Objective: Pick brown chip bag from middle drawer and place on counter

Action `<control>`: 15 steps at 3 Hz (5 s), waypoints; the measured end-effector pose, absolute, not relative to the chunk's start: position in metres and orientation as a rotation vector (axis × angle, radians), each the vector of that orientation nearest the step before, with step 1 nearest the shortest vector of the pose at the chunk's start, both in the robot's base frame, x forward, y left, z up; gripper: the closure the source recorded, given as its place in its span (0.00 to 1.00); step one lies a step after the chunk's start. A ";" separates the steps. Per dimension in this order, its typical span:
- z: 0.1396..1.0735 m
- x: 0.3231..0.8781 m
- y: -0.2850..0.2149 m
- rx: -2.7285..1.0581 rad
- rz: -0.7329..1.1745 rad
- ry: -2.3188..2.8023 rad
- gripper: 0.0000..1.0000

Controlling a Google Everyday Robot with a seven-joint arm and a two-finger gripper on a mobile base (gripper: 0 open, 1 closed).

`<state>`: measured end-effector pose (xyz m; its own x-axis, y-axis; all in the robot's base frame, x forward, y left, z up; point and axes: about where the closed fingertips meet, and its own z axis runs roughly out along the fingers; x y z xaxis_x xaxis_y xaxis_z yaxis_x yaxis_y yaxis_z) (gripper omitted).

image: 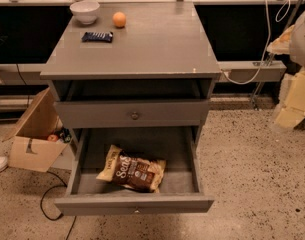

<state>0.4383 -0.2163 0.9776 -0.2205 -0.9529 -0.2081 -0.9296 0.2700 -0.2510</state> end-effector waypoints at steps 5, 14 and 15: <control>0.768 0.445 -0.126 -1.448 0.365 2.251 0.00; 0.423 0.609 0.096 -1.586 0.434 2.090 0.03; 0.412 0.611 0.101 -1.585 0.446 2.099 0.25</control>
Offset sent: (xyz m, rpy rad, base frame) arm 0.0015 0.0301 -0.1509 0.2394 0.0976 -0.0657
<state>0.6109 0.1011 0.4116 -0.2227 -0.8072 -0.5467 -0.9598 0.2798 -0.0221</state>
